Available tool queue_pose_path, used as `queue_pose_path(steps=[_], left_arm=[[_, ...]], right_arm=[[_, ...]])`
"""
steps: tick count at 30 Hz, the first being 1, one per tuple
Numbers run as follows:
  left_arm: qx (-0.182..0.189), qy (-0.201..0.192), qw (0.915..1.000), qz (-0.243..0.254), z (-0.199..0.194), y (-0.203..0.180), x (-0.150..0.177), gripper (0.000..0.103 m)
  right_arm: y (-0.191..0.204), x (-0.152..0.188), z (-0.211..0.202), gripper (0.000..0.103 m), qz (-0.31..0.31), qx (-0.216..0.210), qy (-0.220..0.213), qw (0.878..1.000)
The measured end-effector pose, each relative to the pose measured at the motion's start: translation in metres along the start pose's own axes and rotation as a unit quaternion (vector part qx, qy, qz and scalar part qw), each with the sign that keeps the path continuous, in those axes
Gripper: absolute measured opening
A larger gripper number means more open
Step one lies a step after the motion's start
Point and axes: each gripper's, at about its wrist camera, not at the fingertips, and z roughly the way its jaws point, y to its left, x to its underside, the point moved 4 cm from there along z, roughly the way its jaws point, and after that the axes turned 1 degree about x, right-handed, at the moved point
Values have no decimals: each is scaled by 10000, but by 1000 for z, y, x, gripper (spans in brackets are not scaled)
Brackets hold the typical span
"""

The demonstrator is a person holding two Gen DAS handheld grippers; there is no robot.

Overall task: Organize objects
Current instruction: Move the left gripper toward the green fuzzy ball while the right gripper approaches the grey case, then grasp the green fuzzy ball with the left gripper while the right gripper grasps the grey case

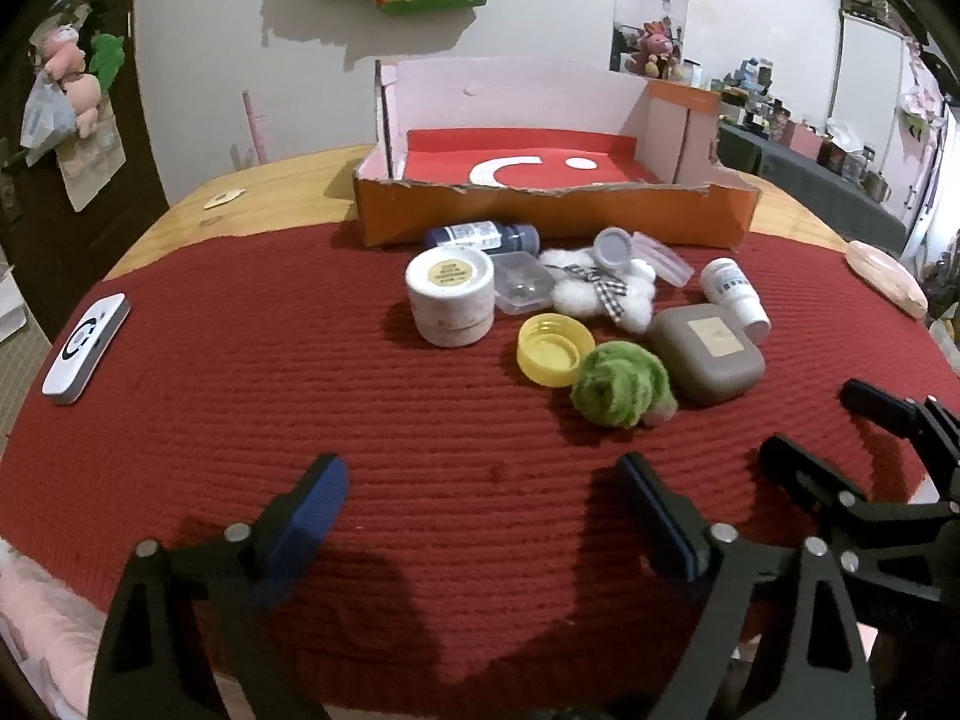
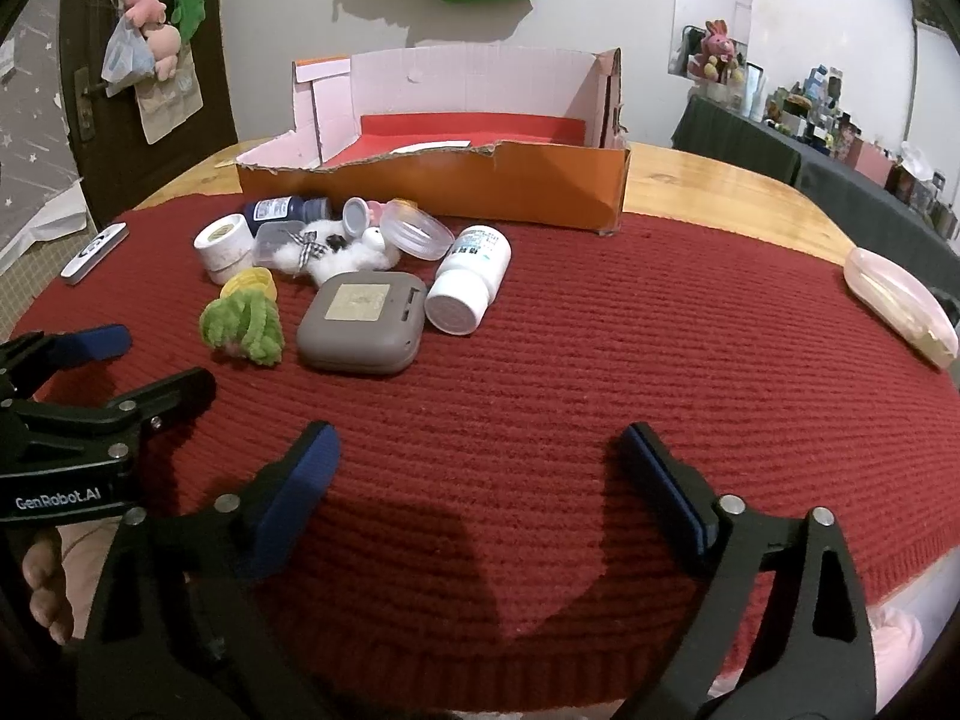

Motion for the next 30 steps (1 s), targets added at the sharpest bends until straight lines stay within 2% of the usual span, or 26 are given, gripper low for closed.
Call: queue_pose_path(steps=[4, 6, 10, 14, 20, 24, 30], left_arm=[[70, 21, 10000, 10, 0, -2, -1, 82], [120, 32, 9999, 16, -1, -3, -2, 77], [241, 58, 9997, 49, -2, -9, -5, 65], [392, 91, 9991, 117, -2, -15, -7, 57], [642, 134, 9977, 161, -2, -22, -11, 50], [754, 190, 9969, 150, 0, -24, -13, 41], [1026, 272, 9943, 7, 3, -22, -19, 40]], right_arm=[[1, -4, -3, 75, 44, -163, 12, 9999], [1, -6, -3, 64, 87, -283, 25, 9996], [6, -9, -2, 55, 56, -466, 58, 9989], [16, -13, -2, 46, -61, -668, 66, 9977], [25, -15, 3, 45, -199, -927, 96, 9955], [27, -18, 6, 44, -233, -1042, 101, 9942], [26, -27, 13, 44, -201, -1283, 120, 9915]])
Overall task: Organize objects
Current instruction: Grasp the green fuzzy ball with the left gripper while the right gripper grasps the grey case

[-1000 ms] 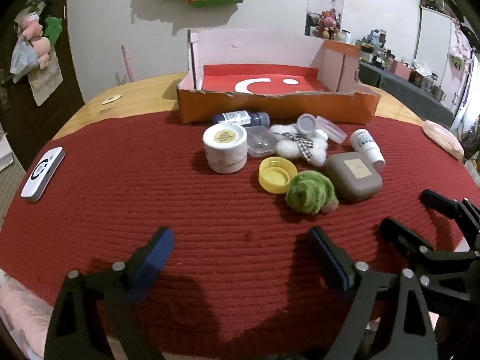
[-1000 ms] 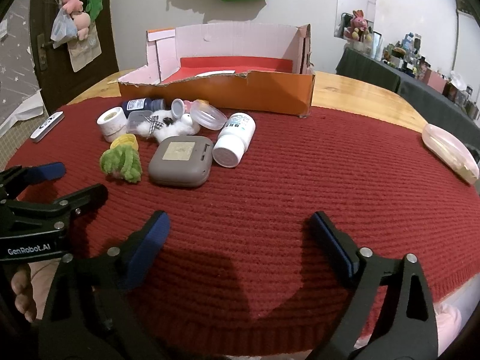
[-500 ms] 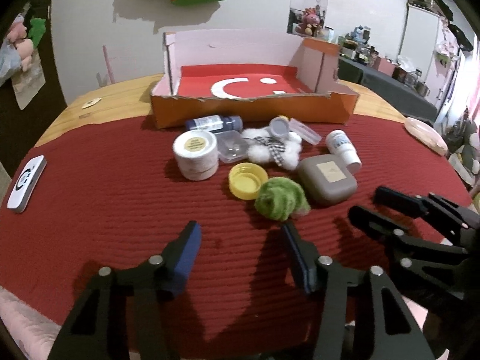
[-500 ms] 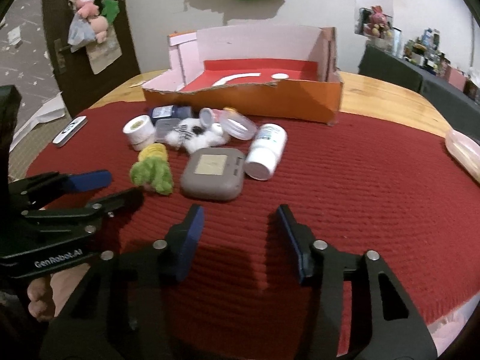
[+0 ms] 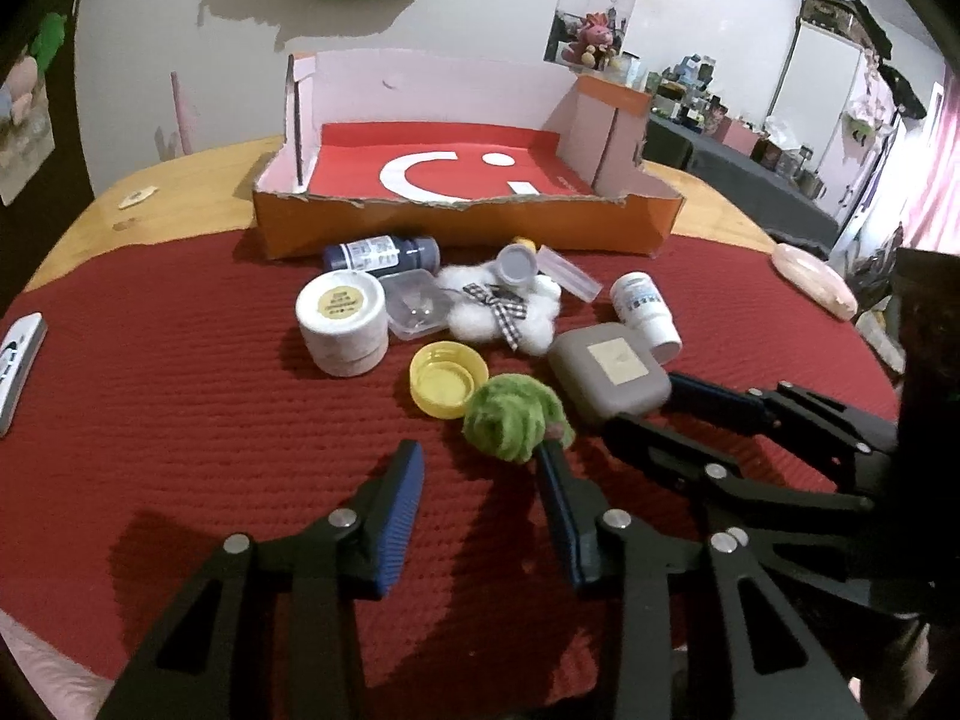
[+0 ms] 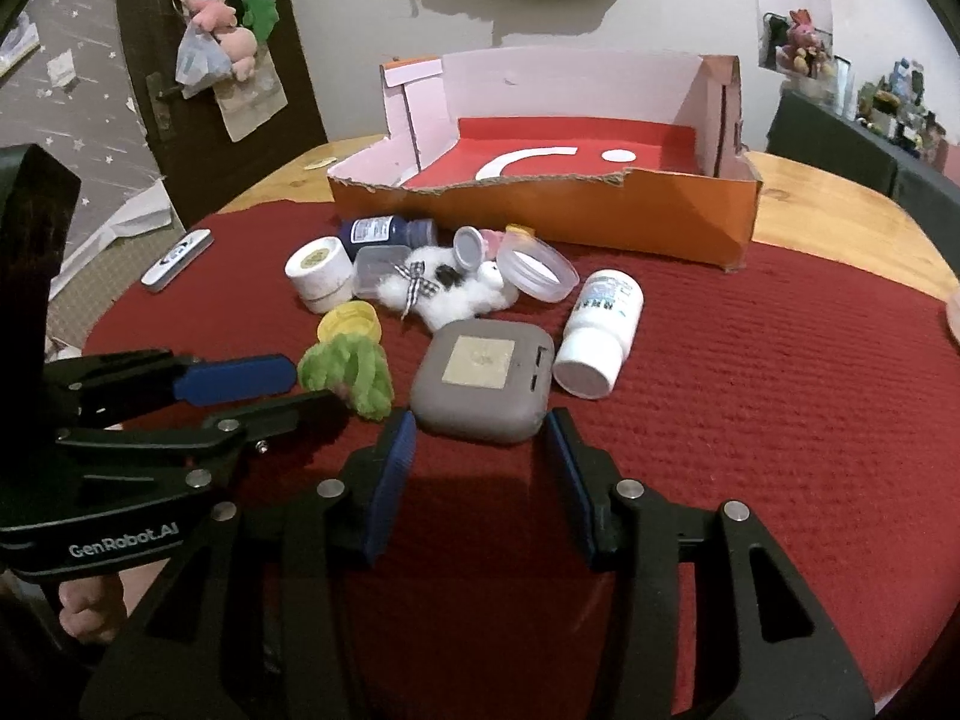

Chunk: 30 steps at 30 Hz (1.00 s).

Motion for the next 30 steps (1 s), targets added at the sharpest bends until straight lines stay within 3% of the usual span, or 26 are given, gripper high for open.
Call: queue_pose_path(steps=[5, 11, 15, 18, 24, 30], left_arm=[[157, 60, 9998, -64, 2, 1, -1, 40], [360, 93, 9992, -128, 7, -1, -5, 40], [536, 103, 9984, -109, 11, -6, -9, 40], [636, 107, 9978, -147, 14, -6, -13, 40], [940, 134, 9952, -249, 16, 4, -15, 41], [1205, 146, 9912, -527, 16, 16, -22, 41]], right_arm=[[-2, -9, 6, 44, 5, -111, 9, 9999], [-8, -18, 9, 46, -125, 52, -67, 9999], [-18, -24, 6, 58, -141, 173, -116, 9997], [-21, -29, 6, 58, -76, 28, -108, 9999], [-16, -28, 20, 58, -168, -219, 206, 9994], [-8, -28, 29, 58, -395, 98, 384, 9984]])
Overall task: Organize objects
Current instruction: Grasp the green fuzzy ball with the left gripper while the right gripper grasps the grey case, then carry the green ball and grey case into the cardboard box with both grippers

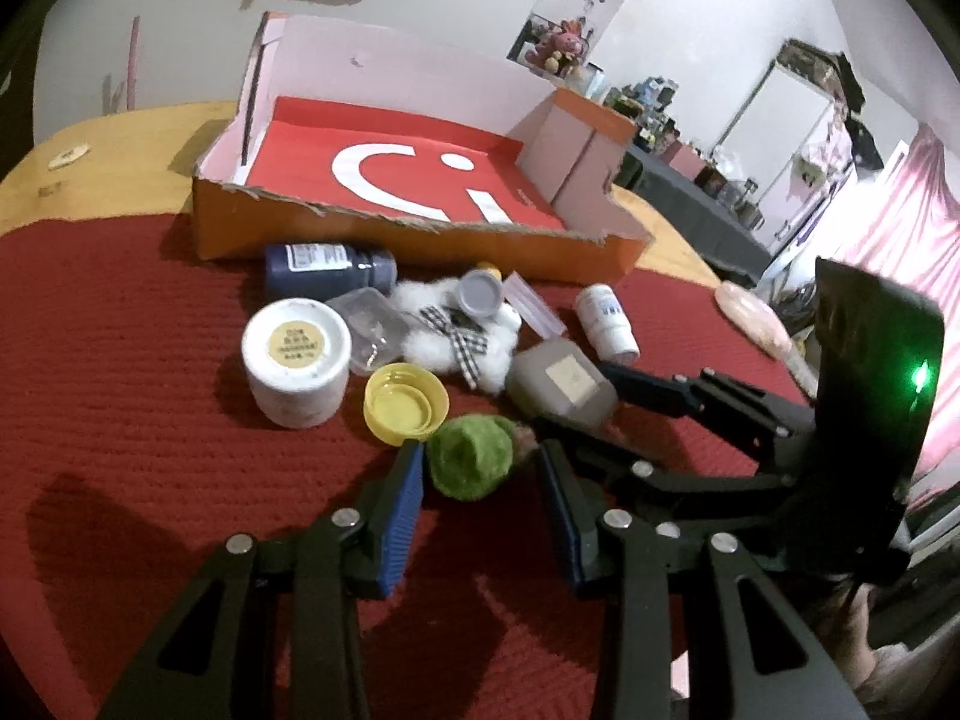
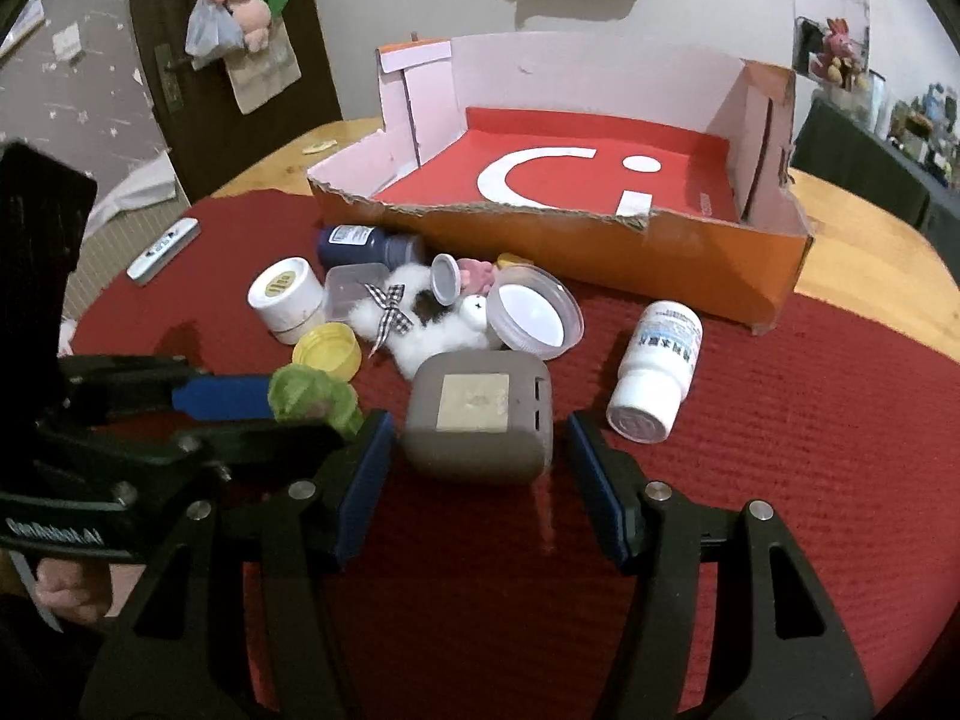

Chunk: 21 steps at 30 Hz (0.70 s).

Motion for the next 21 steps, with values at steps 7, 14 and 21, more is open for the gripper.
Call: queue_pose_path(steps=[7, 14, 21], left_arm=[[-238, 1, 9996, 168, 6, -7, 1, 44], [-134, 52, 9997, 196, 8, -9, 4, 29], [-200, -64, 9987, 463, -1, -21, 6, 28]], right_arm=[[-3, 2, 0, 49, 44, 53, 49, 10000], [-6, 3, -8, 49, 211, -46, -18, 9998], [-8, 1, -21, 49, 463, -202, -165, 9986]])
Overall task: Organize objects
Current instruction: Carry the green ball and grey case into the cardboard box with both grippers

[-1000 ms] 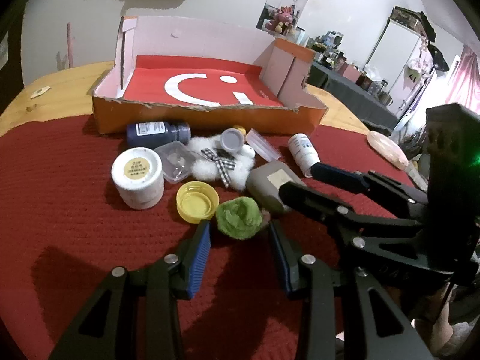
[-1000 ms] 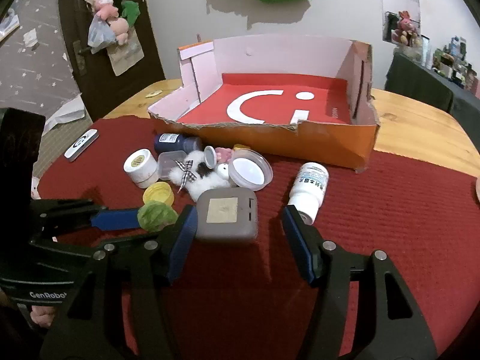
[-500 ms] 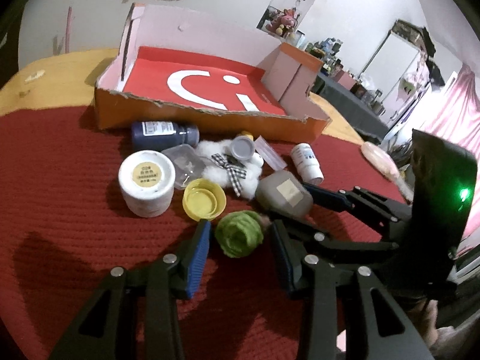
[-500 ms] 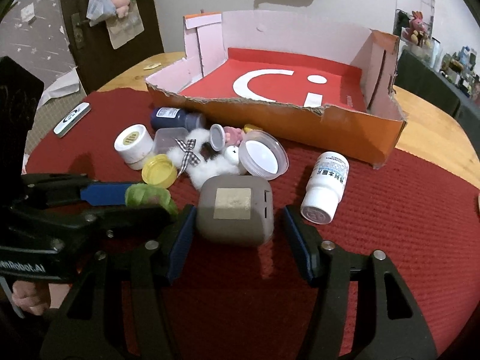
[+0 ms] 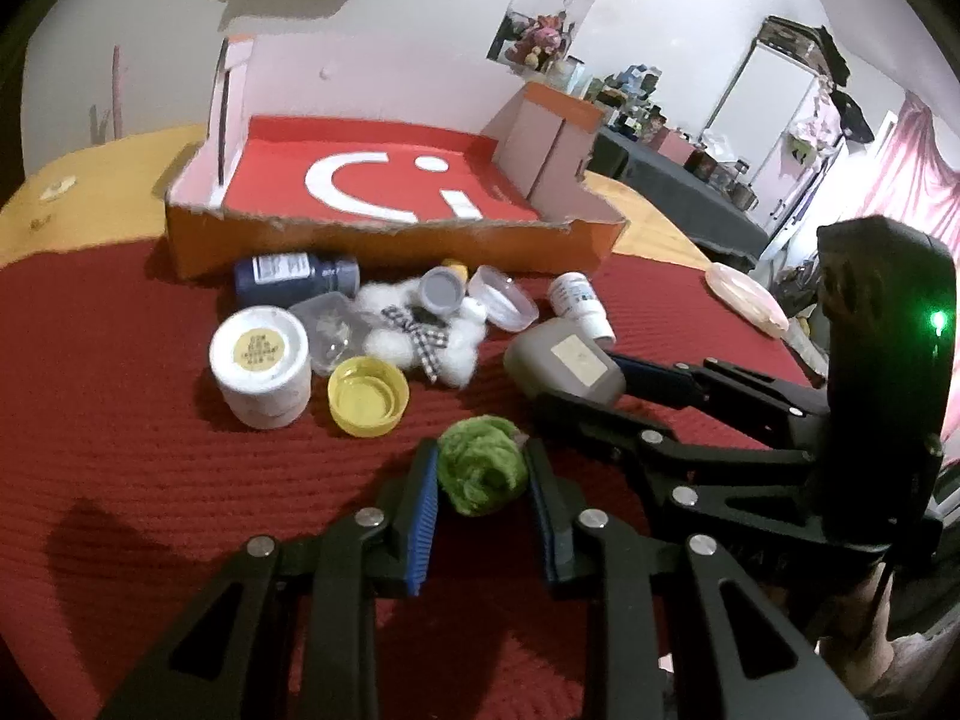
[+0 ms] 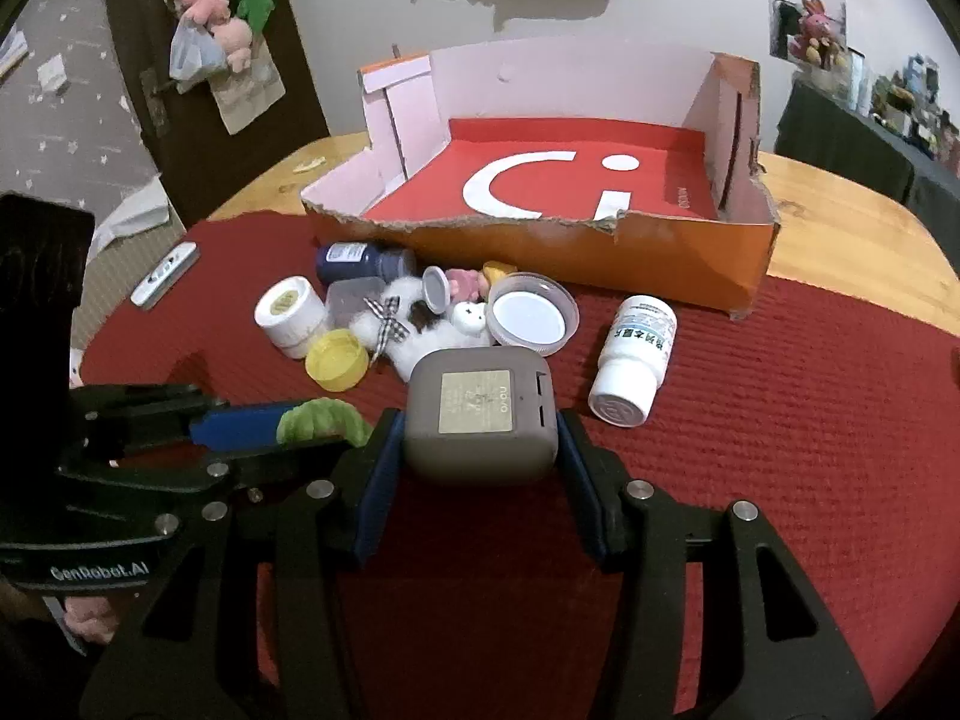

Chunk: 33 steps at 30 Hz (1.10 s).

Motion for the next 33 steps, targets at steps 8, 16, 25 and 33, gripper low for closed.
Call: queue_pose_path(steps=[8, 16, 25, 33], left_arm=[[-392, -357, 9983, 248, -18, -2, -19, 28], [-696, -729, 9945, 277, -30, 5, -51, 28], [-906, -908, 9911, 342, -30, 10, -83, 28], [-959, -876, 9907, 411, -21, 13, -107, 28]], right_arm=[[6, -16, -20, 49, 72, -64, -313, 9995], [11, -38, -34, 49, 37, 4, -653, 9979], [2, -65, -32, 49, 79, 118, -777, 9969], [-7, -87, -21, 49, 187, 127, -751, 9969]])
